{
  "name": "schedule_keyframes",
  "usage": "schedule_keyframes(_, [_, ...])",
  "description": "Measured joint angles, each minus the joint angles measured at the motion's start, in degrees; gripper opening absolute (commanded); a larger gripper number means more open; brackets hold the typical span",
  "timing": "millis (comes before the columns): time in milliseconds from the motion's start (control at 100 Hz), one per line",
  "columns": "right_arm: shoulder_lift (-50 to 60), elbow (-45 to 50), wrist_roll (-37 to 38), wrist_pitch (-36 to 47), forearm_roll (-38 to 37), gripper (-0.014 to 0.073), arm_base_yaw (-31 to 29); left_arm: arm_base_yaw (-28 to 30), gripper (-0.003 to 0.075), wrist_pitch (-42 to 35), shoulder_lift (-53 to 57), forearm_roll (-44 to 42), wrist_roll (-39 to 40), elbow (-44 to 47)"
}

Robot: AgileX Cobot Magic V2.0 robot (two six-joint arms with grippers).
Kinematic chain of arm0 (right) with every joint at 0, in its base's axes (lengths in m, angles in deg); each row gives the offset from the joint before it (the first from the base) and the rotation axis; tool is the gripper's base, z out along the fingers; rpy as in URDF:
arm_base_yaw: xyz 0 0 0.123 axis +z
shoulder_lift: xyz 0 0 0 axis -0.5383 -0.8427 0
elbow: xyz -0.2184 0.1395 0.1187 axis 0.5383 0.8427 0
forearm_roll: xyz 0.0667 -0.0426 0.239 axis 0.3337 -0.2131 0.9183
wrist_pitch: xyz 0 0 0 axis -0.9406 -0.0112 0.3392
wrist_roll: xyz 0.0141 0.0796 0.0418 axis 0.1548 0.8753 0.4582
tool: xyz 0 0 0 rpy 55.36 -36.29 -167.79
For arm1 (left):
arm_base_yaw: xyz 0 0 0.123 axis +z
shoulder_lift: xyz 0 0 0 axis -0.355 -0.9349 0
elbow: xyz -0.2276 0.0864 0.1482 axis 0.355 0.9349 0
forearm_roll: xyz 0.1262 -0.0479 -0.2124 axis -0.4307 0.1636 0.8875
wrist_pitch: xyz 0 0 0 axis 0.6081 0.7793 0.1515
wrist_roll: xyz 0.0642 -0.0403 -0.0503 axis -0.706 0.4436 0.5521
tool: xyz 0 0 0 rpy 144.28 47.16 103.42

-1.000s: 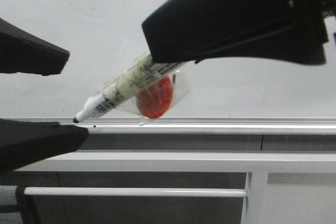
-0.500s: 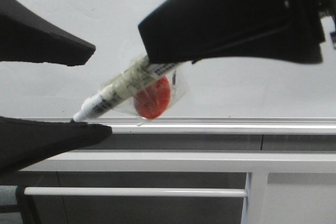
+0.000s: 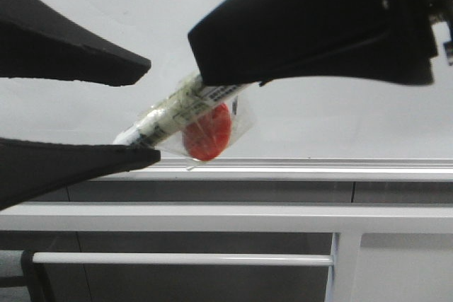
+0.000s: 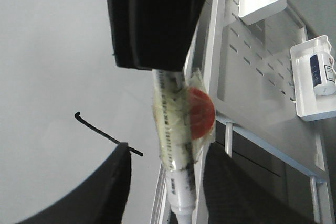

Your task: Write number 1 on whiteboard

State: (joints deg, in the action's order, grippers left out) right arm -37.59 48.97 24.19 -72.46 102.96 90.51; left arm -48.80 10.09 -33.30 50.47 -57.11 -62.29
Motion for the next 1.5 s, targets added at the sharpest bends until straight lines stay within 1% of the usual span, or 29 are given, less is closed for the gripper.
schedule_keyframes(160, [0.0, 0.0, 0.0, -0.13, 0.0, -0.0052, 0.0, 0.0, 0.0269, -1.16, -0.57, -0.13, 0.0, 0.0])
schedule_keyframes(410, [0.0, 0.0, 0.0, -0.38, 0.0, -0.0052, 0.0, 0.0, 0.0258, -2.58, -4.9, -0.13, 0.0, 0.0])
schedule_keyframes(560, [0.0, -0.14, 0.0, -0.41, 0.0, -0.0052, 0.0, 0.0, 0.0258, -6.54, -5.78, 2.74, -0.02, 0.0])
schedule_keyframes(690, [0.0, -0.4, -0.12, 1.12, 0.0, -0.0052, 0.0, 0.0, 0.0258, -9.43, -5.78, 5.17, -0.02, 0.0])
schedule_keyframes(1070, [0.0, -0.4, -0.12, 1.77, 0.0, -0.0052, 0.0, 0.0, 0.0256, -9.89, -5.78, 6.01, -0.02, 0.0])
schedule_keyframes(1140, [0.0, -0.4, -0.12, 1.88, 0.0, -0.0052, 0.0, 0.0, 0.0221, -9.99, -5.78, 6.01, -0.02, 0.0])
schedule_keyframes(1260, [0.0, -0.4, -0.12, 2.58, 0.0, -0.0052, 0.0, 0.0, 0.0081, -10.01, -5.78, 6.01, -0.02, 0.0])
schedule_keyframes(1360, [-0.1, -0.4, -0.12, 3.24, 0.0, -0.0052, 0.0, 0.0, -0.0016, -10.01, -5.78, 5.91, -0.02, 0.0])
schedule_keyframes(1500, [-0.96, -0.4, -0.02, 4.07, 0.0, -0.0052, 0.0, 0.0, -0.002, -10.01, -5.78, 5.91, -0.02, 0.0])
